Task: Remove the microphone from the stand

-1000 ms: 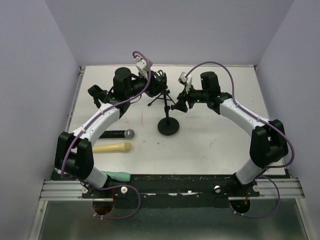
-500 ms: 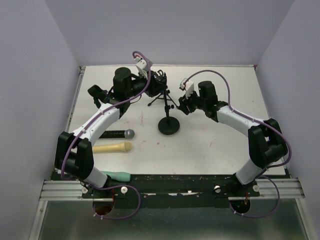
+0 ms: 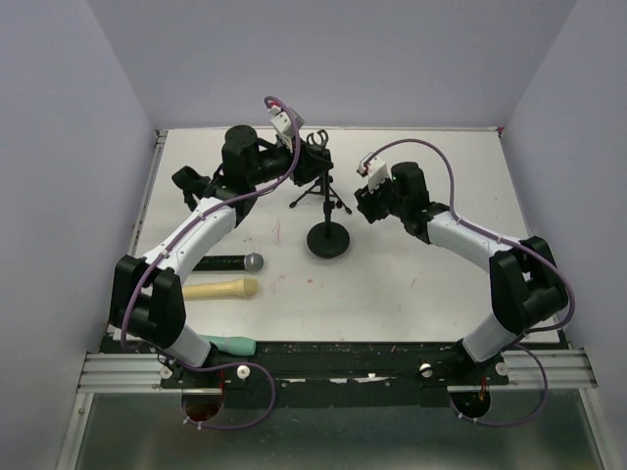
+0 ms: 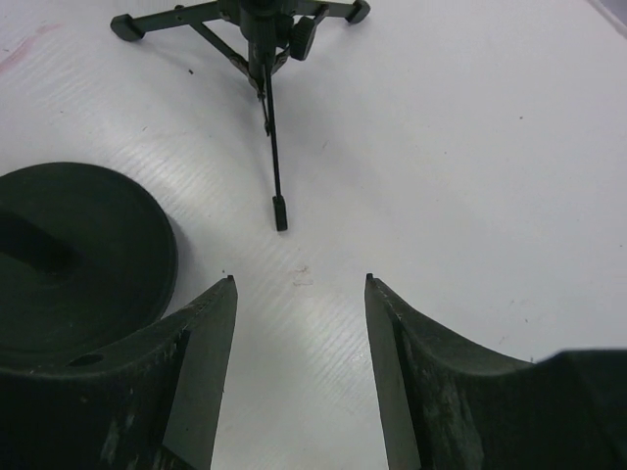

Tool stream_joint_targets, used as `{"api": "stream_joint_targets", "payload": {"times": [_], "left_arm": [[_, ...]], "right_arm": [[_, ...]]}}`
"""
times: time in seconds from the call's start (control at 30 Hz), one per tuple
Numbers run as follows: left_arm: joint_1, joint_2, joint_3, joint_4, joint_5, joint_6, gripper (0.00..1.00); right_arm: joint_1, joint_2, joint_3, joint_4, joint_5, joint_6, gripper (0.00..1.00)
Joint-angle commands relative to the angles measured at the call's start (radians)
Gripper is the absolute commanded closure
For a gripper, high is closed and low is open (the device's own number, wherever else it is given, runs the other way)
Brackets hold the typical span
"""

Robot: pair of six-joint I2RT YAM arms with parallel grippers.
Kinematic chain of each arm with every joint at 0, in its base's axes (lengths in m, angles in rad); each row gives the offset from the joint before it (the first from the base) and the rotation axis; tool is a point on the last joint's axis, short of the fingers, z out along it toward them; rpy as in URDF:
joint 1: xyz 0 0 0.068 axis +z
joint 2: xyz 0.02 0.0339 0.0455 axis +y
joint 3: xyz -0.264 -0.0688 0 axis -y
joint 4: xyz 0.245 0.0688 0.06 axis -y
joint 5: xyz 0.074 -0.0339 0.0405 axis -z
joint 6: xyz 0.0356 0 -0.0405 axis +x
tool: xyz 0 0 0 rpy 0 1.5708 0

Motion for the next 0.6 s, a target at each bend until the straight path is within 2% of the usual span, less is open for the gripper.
{"api": "stream_joint_targets", "payload": {"times": [0.0, 0.17, 0.5, 0.53, 0.57], "left_arm": [[0.0, -0.004, 0.066, 0.168, 0.05, 0.11, 1.0], [0.003, 0.019, 0.09, 0.149, 0.047, 0.157, 1.0], [-0.004, 0.007, -0.019, 0.172, 0.044, 0.174, 1.0], [-0.006, 0.007, -0.031, 0.172, 0.041, 0.183, 0.97], [-0.006, 0.004, -0.037, 0.165, 0.035, 0.19, 0.89]], "right_arm": [[-0.002, -0.046, -0.005, 0.031, 0.08, -0.025, 0.37], [-0.012, -0.056, 0.015, 0.017, 0.096, -0.036, 0.36], [-0.056, -0.066, 0.009, 0.001, 0.105, -0.023, 0.36], [-0.061, -0.066, 0.007, 0.001, 0.103, -0.019, 0.36], [-0.062, -0.066, 0.006, 0.003, 0.1, -0.014, 0.36]]}}
